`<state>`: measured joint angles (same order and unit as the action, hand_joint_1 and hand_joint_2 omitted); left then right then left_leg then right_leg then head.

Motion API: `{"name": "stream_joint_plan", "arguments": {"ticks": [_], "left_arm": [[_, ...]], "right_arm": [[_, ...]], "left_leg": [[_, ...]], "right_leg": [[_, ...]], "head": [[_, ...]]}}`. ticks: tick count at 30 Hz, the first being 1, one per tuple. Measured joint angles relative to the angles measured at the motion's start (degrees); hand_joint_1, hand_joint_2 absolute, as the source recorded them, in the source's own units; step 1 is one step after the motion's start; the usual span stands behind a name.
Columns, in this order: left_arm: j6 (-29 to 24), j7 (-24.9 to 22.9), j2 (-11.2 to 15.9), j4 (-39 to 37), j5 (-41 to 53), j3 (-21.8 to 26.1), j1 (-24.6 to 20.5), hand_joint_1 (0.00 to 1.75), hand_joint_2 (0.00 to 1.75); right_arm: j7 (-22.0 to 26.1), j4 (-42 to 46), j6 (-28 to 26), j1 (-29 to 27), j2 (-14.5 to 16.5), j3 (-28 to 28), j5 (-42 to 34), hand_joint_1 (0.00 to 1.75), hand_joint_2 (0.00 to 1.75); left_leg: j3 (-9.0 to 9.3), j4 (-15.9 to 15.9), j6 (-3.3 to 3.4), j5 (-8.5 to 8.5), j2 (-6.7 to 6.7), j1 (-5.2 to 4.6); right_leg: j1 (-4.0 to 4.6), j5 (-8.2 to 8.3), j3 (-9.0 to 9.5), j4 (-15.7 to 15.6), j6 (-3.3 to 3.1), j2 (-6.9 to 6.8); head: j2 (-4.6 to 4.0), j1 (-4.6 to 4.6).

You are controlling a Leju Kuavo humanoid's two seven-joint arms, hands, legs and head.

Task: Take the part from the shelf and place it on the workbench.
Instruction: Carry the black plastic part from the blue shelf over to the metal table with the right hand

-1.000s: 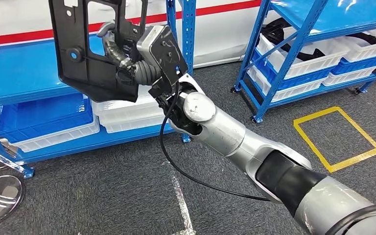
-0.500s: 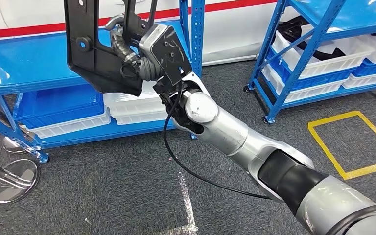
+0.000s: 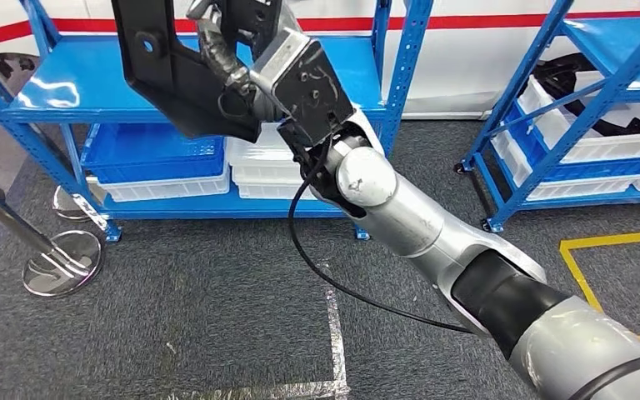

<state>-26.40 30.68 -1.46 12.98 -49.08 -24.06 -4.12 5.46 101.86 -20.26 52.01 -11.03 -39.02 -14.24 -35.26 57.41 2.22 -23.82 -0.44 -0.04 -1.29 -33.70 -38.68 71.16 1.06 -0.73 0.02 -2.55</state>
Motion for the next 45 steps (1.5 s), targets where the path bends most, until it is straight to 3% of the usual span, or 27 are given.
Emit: {"name": "stream_joint_plan", "arguments": {"ticks": [2,3,4,6,8,10,11,13,15,17,19,21,23,26,28,30,32,33,35,36,38,39,40,41,42,43,45], "left_arm": [[0.14,0.4,0.06,0.0,-0.16,0.42,-0.1,0.0,1.75],[0.2,0.55,0.06,0.0,-0.11,0.57,-0.05,0.0,1.75],[0.23,0.64,0.06,0.0,0.03,0.67,0.01,0.0,1.75],[0.17,0.73,0.08,0.0,0.57,0.69,-0.03,0.0,1.75],[-0.06,0.73,0.19,0.01,1.19,0.69,-0.36,0.0,1.75],[-0.28,0.73,0.43,0.01,1.75,0.69,-0.6,0.0,1.75],[-0.32,0.75,0.53,0.01,1.95,0.69,-0.62,0.0,1.75],[-0.19,0.93,0.66,0.02,2.16,0.68,-0.75,0.0,1.75],[0.19,1.22,0.67,0.02,2.31,0.67,-1.13,0.0,1.75],[0.78,1.62,0.73,0.02,2.38,0.67,-1.44,0.0,1.75],[1.81,2.22,0.9,0.02,2.3,0.67,-1.42,0.0,1.75],[2.7,2.82,1.2,0.02,2.14,0.67,-1.38,0.0,1.75],[2.91,3.16,1.5,0.02,1.9,0.67,-1.43,0.0,1.75],[2.75,3.38,2.15,0.02,1.42,0.67,-0.92,0.0,1.75],[2.38,3.61,2.43,0.01,1.31,0.67,-0.46,0.0,1.75],[1.67,3.67,2.54,0.0,1.33,0.66,-0.45,0.0,1.75],[1.0,3.28,2.7,0.0,1.46,0.65,-0.66,0.0,1.75],[0.72,2.95,2.76,0.0,1.53,0.63,-0.69,0.0,1.75],[0.24,2.23,2.82,0.0,1.61,0.6,-0.59,0.0,1.75],[0.04,1.91,2.84,0.0,1.63,0.59,-0.5,0.0,1.75],[-0.35,1.35,3.02,0.0,1.72,0.57,-0.49,0.0,1.75],[-0.55,1.05,3.12,0.0,1.79,0.54,-0.5,0.0,1.75],[-0.81,0.74,3.22,0.0,1.89,0.49,-0.49,0.0,1.75],[-1.05,0.49,3.28,0.0,1.96,0.44,-0.41,0.0,1.75],[-1.25,0.28,3.28,0.0,2.0,0.39,-0.31,0.0,1.75],[-1.39,0.19,3.3,0.0,2.01,0.35,-0.25,0.0,1.75],[-1.56,0.19,3.31,0.0,1.98,0.28,-0.33,0.0,1.75]], "right_arm": [[-0.33,0.99,-0.18,-0.52,-0.71,0.3,1.05,1.75,1.75],[-0.69,1.57,-0.29,-0.72,-1.05,0.48,1.69,1.75,1.75],[-1.16,2.21,-0.39,-0.83,-1.38,0.66,2.43,1.75,1.75],[-2.34,3.61,-0.54,-0.94,-2.08,0.96,4.06,1.75,1.75],[-3.5,5.2,-0.6,-1.34,-2.72,1.14,5.68,1.75,1.75],[-4.54,6.85,-0.67,-1.93,-3.22,1.3,7.07,1.75,1.75],[-5.02,7.59,-0.71,-2.17,-3.46,1.42,7.57,1.75,1.75],[-5.7,9.16,-0.83,-2.67,-3.9,1.81,8.23,1.75,1.75],[-6.05,10.72,-0.9,-3.31,-4.37,2.15,8.55,1.75,1.75],[-6.37,11.84,-0.9,-3.97,-4.74,2.23,8.9,1.75,1.75],[-6.77,12.79,-0.9,-4.65,-4.92,2.23,9.67,1.75,1.75],[-7.13,14.0,-0.92,-5.33,-5.16,2.26,10.54,1.75,1.75],[-7.29,15.18,-0.92,-6.21,-5.47,2.32,11.24,1.75,1.75],[-7.3,16.53,-0.89,-7.93,-5.73,2.41,12.09,1.75,1.75],[-7.23,17.21,-0.78,-8.68,-5.98,2.44,12.76,1.75,1.75],[-7.21,17.7,-0.62,-9.12,-6.24,2.45,13.22,1.75,1.75],[-7.67,17.9,-0.31,-9.65,-6.36,2.45,13.06,1.75,1.75],[-8.06,17.88,-0.03,-9.87,-6.42,2.45,12.72,1.75,1.75],[-8.84,17.74,0.65,-9.97,-6.55,2.45,11.93,1.75,1.75],[-9.15,17.65,1.0,-9.95,-6.59,2.45,11.59,1.75,1.75],[-9.79,17.43,1.8,-9.85,-6.63,2.45,11.15,1.75,1.75],[-10.26,17.23,2.35,-9.77,-6.66,2.44,11.02,1.75,1.75],[-10.83,16.9,3.07,-9.65,-6.72,2.4,10.94,1.75,1.75],[-11.5,16.49,3.83,-9.47,-6.79,2.32,10.94,1.75,1.75],[-12.14,16.06,4.55,-9.32,-6.85,2.12,11.05,1.75,1.75],[-12.68,15.65,5.18,-9.14,-6.89,1.84,11.23,1.75,1.75],[-13.4,14.87,6.05,-8.74,-6.9,0.97,11.66,1.75,1.75]], "left_leg": [[-0.09,0.22,0.11,0.04,-1.53,-0.1],[-0.1,0.43,0.1,-0.01,-2.31,-0.12],[-0.14,0.76,0.04,-0.14,-3.08,-0.11],[-0.65,1.83,-0.28,-0.54,-4.5,-0.12],[-1.58,2.63,-0.8,-0.65,-5.76,-0.04],[-2.23,2.64,-1.45,-0.31,-7.06,0.21],[-2.54,2.87,-1.77,-0.4,-6.72,0.18],[-4.01,5.88,-2.49,-2.14,-3.99,0.1],[-7.04,12.53,-3.2,-5.31,-0.93,0.37],[-9.22,17.21,-3.54,-6.59,-0.07,0.7],[-7.42,14.08,-3.39,-4.32,0.49,0.72],[-3.19,6.33,-2.7,-1.6,2.96,0.14],[-0.98,2.03,-1.81,-0.83,4.76,-0.62],[-0.75,0.92,-0.84,-0.46,3.04,-0.72],[0.07,-0.33,-0.14,0.22,1.71,-0.4],[0.3,-0.77,0.42,0.61,0.44,-0.33],[0.06,-0.47,0.63,0.63,-1.19,-0.41],[-0.07,-0.2,0.6,0.56,-2.12,-0.4],[-0.44,0.7,0.3,0.25,-3.91,-0.26],[-0.79,1.28,0.03,0.0,-4.72,-0.11],[-1.96,2.74,-0.63,-0.39,-6.18,0.02],[-2.57,3.11,-0.95,-0.34,-6.82,0.11],[-3.07,3.4,-1.23,-0.21,-7.47,0.14],[-3.41,3.35,-1.44,-0.12,-7.67,0.31],[-3.77,3.79,-1.65,-0.32,-6.84,0.23],[-4.41,5.0,-1.9,-0.98,-5.38,0.16],[-7.15,10.58,-2.47,-3.36,-1.71,0.13]], "right_leg": [[0.16,-0.54,-2.32,4.47,-0.07,0.71],[0.16,0.81,-2.13,3.62,-0.08,0.84],[0.09,2.96,-1.0,0.72,-0.11,1.19],[-0.29,6.29,1.91,-6.44,-0.18,3.43],[-0.49,6.89,3.14,-9.53,-0.23,5.07],[-0.43,6.97,3.11,-9.72,-0.58,4.19],[-0.48,7.12,3.18,-9.9,-0.86,3.53],[-0.71,7.35,3.43,-10.29,-1.29,2.17],[-0.55,7.35,3.59,-10.36,-1.45,0.74],[-0.47,7.3,3.62,-10.35,-1.52,-0.77],[-0.45,7.22,3.71,-10.36,-1.47,-2.09],[-0.3,7.1,3.91,-10.44,-1.29,-3.26],[-0.07,7.05,4.15,-10.73,-0.91,-4.29],[0.0,6.88,4.78,-11.25,0.0,-5.56],[-0.08,5.22,4.29,-9.4,0.37,-3.48],[-0.02,1.71,1.59,-3.26,0.25,-0.43],[0.1,-0.4,-1.17,2.58,0.14,0.54],[0.07,0.13,-1.41,2.94,0.16,0.66],[-0.18,3.59,0.87,-2.07,0.28,1.22],[-0.42,4.79,2.37,-5.21,0.33,2.4],[-0.64,5.62,4.01,-8.88,0.27,4.55],[-0.56,5.3,3.99,-9.0,0.11,5.01],[-0.42,5.5,3.88,-9.05,-0.14,4.49],[-0.4,5.59,3.83,-9.03,-0.48,3.69],[-0.42,5.69,3.91,-9.15,-0.79,3.02],[-0.46,5.75,4.04,-9.29,-1.07,2.3],[-0.24,5.69,4.35,-9.42,-1.46,0.86]], "head": [[0.0,-0.02],[0.0,-0.02],[0.0,-0.02],[0.0,0.0],[0.0,0.06],[0.0,0.09],[0.0,0.1],[0.0,0.33],[0.0,0.54],[0.0,0.55],[0.0,0.56],[0.0,0.55],[0.0,0.53],[0.0,0.45],[-0.01,0.33],[-0.01,0.19],[0.0,0.12],[0.0,0.12],[0.0,0.12],[0.0,0.13],[0.0,0.14],[0.0,0.15],[0.0,0.14],[0.0,0.11],[0.0,0.18],[0.0,0.26],[0.0,0.45]]}}
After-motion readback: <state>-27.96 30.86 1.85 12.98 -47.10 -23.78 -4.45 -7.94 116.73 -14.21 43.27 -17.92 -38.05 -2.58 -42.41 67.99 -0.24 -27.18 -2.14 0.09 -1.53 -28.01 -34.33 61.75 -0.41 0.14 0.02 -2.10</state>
